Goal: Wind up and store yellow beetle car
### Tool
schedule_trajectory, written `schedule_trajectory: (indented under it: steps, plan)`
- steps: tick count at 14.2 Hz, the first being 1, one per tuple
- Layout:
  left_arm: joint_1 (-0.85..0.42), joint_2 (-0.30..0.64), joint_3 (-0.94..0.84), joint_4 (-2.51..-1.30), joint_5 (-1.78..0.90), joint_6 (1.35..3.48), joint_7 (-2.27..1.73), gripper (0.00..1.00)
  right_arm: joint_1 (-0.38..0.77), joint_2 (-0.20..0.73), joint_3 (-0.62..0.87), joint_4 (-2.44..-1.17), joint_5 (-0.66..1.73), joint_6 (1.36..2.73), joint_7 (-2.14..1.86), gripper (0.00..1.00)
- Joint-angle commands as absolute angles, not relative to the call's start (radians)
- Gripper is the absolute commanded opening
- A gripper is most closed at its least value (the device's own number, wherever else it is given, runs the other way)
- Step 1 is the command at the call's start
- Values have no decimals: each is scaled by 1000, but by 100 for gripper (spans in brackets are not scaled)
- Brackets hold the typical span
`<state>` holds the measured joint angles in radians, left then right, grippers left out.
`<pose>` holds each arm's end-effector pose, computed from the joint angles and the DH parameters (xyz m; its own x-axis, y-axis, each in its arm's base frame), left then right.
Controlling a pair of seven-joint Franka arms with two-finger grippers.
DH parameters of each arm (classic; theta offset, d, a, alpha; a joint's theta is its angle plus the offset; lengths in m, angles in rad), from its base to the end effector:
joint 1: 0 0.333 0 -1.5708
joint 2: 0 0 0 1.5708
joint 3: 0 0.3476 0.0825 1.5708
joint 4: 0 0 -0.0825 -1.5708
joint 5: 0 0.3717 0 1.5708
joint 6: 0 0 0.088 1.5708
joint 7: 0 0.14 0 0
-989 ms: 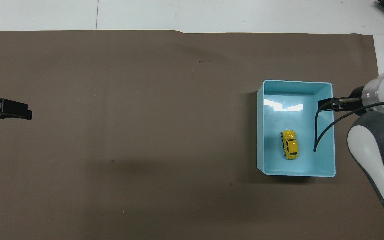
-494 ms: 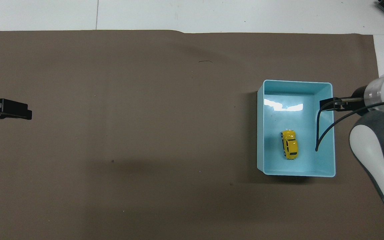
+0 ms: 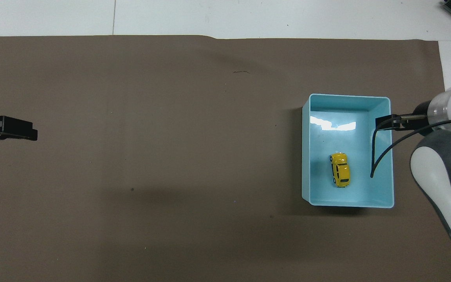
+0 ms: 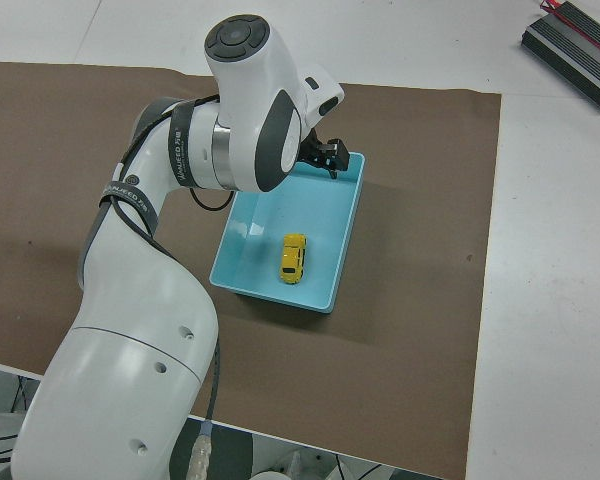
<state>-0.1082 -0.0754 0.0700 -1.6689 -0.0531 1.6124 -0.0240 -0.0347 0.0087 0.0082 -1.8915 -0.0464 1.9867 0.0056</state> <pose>0.5196 -0.0257 0.6217 0.9998 -0.0121 0.0172 -0.0131 -0.9982 0.0587 0.5634 -0.0192 0.5059 0.9962 -0.0133 0.0862 -0.0170 -0.9989 0.0433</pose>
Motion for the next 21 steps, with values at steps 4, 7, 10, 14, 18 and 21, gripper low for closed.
schedule_trajectory:
  steps: [4,7,10,14,18,21]
  plan:
    - [-94,-91,60,-1678,-34,1608,-25,100,-48,15,14,-1876,-54,1971,-25,100]
    - [-94,-91,60,-1678,-34,1608,-25,100,-48,15,14,-1876,-54,1971,-25,100]
    - [-94,-91,60,-1678,-34,1608,-25,100,-48,15,14,-1876,-54,1971,-25,100]
    - [-94,-91,60,-1678,-34,1609,-25,100,-48,15,14,-1876,-55,1973,-26,100]
    - [-94,-91,60,-1678,-34,1608,-25,100,-48,2,12,-1873,-58,1968,-28,100]
    - [-94,-91,60,-1678,-34,1608,-25,100,-46,0,14,-1832,-58,1910,-28,100]
